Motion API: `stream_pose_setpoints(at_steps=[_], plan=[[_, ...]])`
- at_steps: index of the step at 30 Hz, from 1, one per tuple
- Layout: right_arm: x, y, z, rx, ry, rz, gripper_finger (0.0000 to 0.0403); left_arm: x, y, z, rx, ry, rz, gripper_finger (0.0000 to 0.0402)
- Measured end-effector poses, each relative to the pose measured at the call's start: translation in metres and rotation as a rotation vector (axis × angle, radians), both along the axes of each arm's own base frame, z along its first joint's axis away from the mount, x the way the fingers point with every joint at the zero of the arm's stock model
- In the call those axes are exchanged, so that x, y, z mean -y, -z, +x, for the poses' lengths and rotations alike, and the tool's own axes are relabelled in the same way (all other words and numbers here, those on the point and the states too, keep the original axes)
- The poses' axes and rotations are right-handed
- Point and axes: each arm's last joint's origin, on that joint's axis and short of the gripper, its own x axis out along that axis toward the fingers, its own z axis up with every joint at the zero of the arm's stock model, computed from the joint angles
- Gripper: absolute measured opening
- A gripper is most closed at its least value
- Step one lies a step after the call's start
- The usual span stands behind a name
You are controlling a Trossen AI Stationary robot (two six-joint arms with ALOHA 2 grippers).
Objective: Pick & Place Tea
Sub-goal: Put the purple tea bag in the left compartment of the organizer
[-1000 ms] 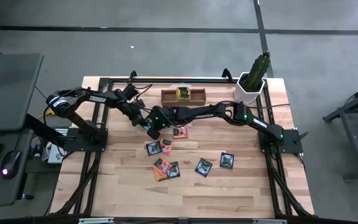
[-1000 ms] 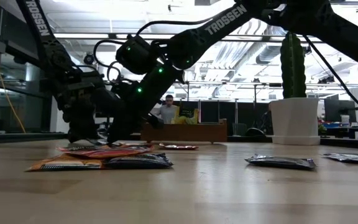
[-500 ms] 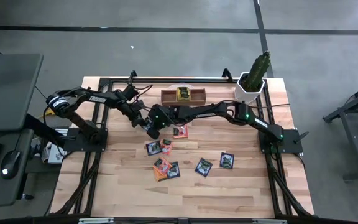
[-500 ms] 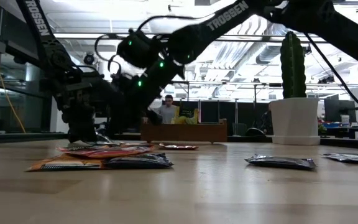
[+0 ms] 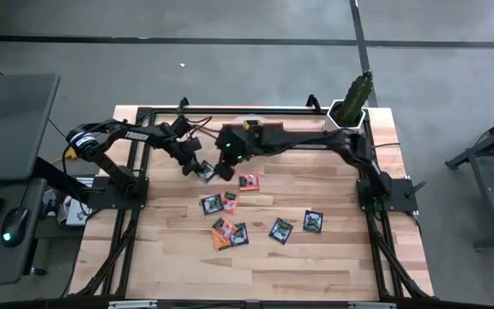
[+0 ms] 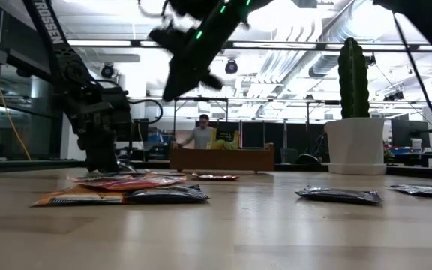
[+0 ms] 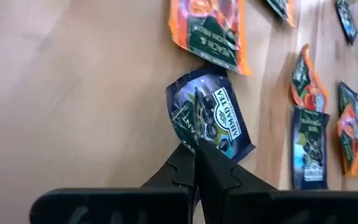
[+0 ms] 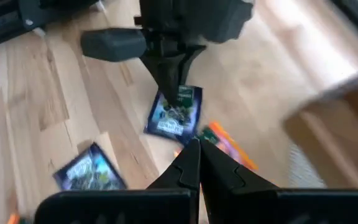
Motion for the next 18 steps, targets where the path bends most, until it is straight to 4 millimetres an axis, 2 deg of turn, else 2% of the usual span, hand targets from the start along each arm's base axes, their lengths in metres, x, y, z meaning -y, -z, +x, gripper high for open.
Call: stream_pose_setpoints(at_steps=[3, 10, 13, 18], plan=[[-0.003, -0.031, -0.026, -0.054, 0.014, -0.038, 0.0, -0.006, -0.012, 0.004, -0.008, 0.002, 0.035, 0.0], [-0.009, -0.097, -0.095, -0.145, 0.1, -0.112, 0.0, -0.023, -0.054, 0.017, -0.064, 0.069, 0.214, 0.0], [-0.011, -0.112, -0.123, -0.219, 0.156, -0.133, 0.0, -0.031, -0.077, 0.022, -0.094, 0.1, 0.297, 0.0], [-0.013, -0.121, -0.151, -0.319, 0.206, -0.15, 0.0, -0.045, -0.121, 0.039, -0.11, 0.145, 0.486, 0.0]])
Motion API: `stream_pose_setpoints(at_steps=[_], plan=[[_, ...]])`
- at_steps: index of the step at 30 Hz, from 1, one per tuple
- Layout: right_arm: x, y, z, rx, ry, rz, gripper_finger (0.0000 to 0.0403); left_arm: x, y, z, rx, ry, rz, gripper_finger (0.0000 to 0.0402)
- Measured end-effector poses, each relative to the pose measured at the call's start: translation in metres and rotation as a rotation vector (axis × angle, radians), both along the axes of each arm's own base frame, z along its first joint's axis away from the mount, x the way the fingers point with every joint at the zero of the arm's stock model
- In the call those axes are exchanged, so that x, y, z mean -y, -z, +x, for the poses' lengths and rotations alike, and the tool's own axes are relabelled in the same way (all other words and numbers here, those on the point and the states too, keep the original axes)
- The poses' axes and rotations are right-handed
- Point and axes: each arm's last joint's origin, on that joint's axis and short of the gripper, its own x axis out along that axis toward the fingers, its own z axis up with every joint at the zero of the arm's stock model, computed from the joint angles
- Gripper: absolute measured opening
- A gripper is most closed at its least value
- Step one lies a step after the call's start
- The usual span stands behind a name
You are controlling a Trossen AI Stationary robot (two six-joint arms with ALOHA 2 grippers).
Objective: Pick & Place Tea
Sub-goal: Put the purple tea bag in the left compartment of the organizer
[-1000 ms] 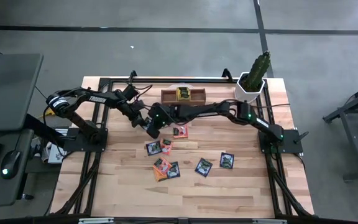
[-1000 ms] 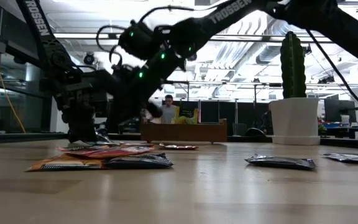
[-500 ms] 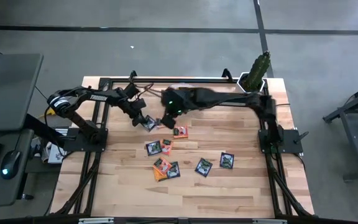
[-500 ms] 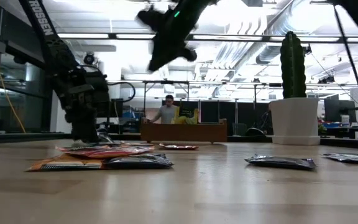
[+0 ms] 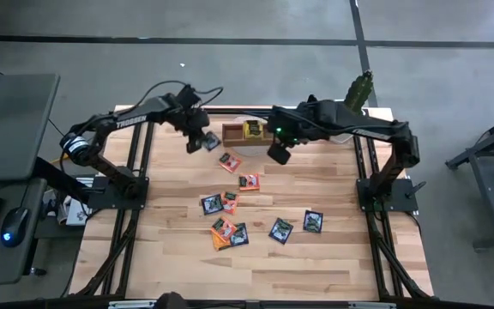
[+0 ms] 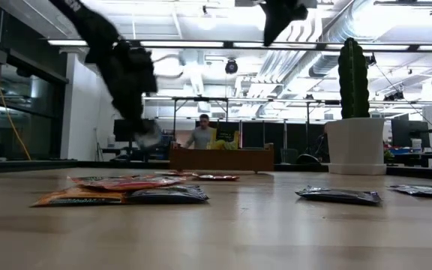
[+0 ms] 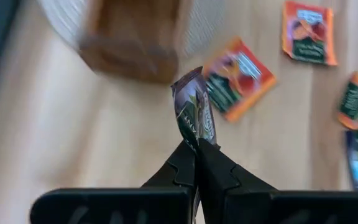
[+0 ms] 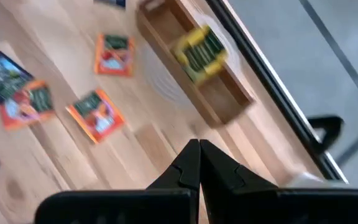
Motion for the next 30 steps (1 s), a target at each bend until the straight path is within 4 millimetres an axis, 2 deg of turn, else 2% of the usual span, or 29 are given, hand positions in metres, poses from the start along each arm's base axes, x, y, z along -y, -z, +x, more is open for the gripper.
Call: stream_pose_setpoints(at_steps=[5, 8, 13, 16, 20, 27, 30], plan=[[-0.001, 0.002, -0.008, -0.068, 0.013, 0.012, 0.0, -0.004, -0.048, 0.022, 0.007, 0.073, 0.251, 0.0], [-0.001, 0.01, -0.006, -0.074, 0.008, 0.014, 0.0, -0.002, -0.07, 0.039, -0.007, 0.132, 0.421, 0.0], [-0.002, 0.027, -0.012, -0.029, 0.02, 0.038, 0.0, -0.001, -0.089, 0.068, -0.065, 0.199, 0.549, 0.0], [-0.003, 0.036, -0.019, 0.03, 0.042, 0.063, 0.0, -0.004, -0.087, 0.084, -0.131, 0.211, 0.547, 0.0], [-0.005, 0.044, -0.033, 0.088, 0.083, 0.079, 0.0, -0.009, -0.074, 0.101, -0.202, 0.241, 0.503, 0.0], [-0.011, 0.053, -0.059, 0.14, 0.128, 0.121, 0.0, -0.014, -0.048, 0.116, -0.283, 0.271, 0.45, 0.0], [-0.012, 0.057, -0.067, 0.156, 0.142, 0.127, 0.0, -0.015, -0.044, 0.12, -0.278, 0.272, 0.454, 0.0]])
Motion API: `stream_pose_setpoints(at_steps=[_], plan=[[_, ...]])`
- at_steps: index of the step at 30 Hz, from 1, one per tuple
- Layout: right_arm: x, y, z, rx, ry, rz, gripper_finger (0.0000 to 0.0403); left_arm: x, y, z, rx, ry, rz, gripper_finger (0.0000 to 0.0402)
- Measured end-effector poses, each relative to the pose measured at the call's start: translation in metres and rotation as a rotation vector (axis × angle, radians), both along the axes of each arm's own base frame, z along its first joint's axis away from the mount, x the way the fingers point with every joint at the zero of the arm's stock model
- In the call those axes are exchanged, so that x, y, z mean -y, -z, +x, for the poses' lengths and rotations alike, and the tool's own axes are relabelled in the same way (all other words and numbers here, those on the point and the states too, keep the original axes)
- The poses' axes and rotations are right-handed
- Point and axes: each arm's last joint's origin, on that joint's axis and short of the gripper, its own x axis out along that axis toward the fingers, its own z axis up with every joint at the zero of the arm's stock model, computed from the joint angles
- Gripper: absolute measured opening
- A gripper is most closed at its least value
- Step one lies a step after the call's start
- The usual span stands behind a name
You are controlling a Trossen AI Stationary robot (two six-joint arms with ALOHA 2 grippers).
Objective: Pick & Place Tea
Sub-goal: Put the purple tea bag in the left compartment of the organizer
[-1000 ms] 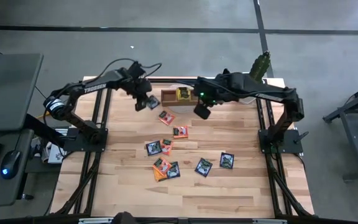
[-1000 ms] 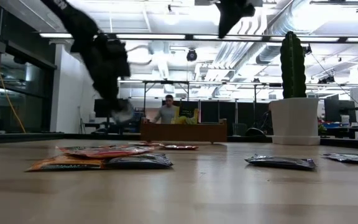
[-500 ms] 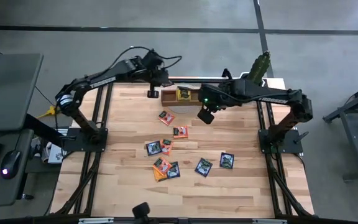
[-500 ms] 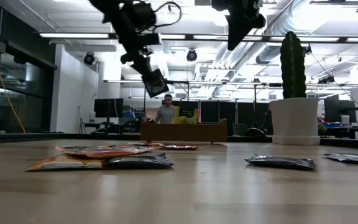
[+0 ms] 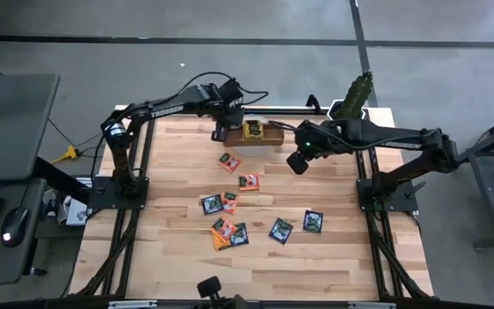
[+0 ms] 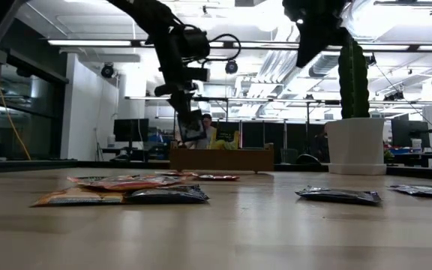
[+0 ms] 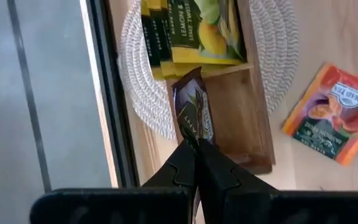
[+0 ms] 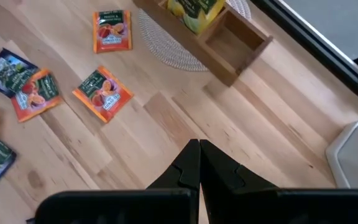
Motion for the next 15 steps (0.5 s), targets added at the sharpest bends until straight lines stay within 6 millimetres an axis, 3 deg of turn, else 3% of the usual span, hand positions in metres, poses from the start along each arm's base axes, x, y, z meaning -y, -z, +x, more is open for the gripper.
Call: stream_pose_setpoints(at_steps=[6, 15], plan=[[-0.001, 0.007, -0.004, -0.005, 0.001, 0.012, 0.0, -0.003, 0.015, 0.004, -0.046, -0.005, -0.02, 0.0], [-0.001, 0.007, -0.002, 0.008, -0.012, 0.014, 0.0, -0.005, 0.019, 0.005, -0.068, -0.017, -0.004, 0.0]])
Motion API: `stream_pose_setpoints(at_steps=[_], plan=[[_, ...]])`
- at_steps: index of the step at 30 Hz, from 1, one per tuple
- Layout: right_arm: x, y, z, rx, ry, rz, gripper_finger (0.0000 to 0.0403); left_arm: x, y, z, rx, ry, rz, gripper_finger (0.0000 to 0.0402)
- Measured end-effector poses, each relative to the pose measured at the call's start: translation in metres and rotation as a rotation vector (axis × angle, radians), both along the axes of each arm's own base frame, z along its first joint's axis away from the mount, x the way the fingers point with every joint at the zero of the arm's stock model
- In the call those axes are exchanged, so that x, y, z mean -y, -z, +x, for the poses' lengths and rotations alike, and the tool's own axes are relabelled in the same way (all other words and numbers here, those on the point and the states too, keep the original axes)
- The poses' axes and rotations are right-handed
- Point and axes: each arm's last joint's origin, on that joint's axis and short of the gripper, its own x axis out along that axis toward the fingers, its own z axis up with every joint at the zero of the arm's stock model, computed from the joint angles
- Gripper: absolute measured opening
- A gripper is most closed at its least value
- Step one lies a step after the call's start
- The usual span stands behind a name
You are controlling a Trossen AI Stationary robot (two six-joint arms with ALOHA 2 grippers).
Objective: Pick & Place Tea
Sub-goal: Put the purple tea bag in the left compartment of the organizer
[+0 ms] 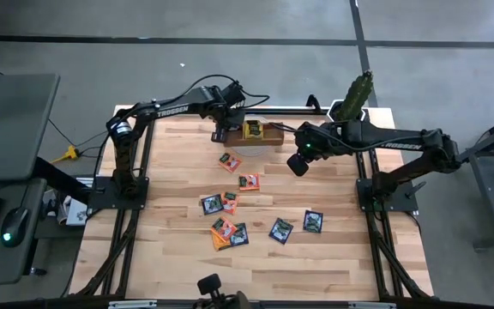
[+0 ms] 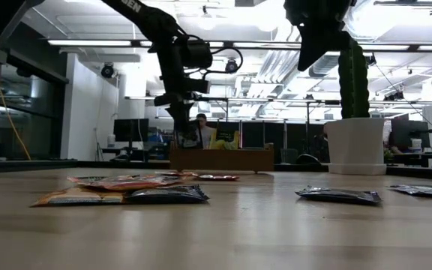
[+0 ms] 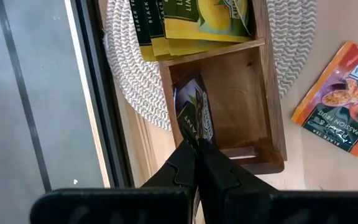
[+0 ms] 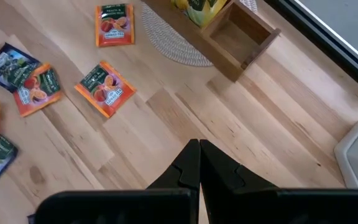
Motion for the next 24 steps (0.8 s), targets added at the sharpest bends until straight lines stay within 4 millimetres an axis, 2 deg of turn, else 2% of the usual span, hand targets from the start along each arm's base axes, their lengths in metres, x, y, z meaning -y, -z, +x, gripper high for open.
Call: stream_pose_setpoints(at_steps=[20, 24], plan=[[0.0004, 0.0001, 0.0001, -0.003, 0.006, -0.011, 0.0, 0.0004, 0.0002, 0.0001, 0.005, 0.009, -0.012, 0.0002], [0.0004, 0.0001, 0.0001, -0.003, 0.006, -0.01, 0.0, 0.0005, 0.0002, 0.0001, 0.005, 0.008, -0.013, 0.0026]])
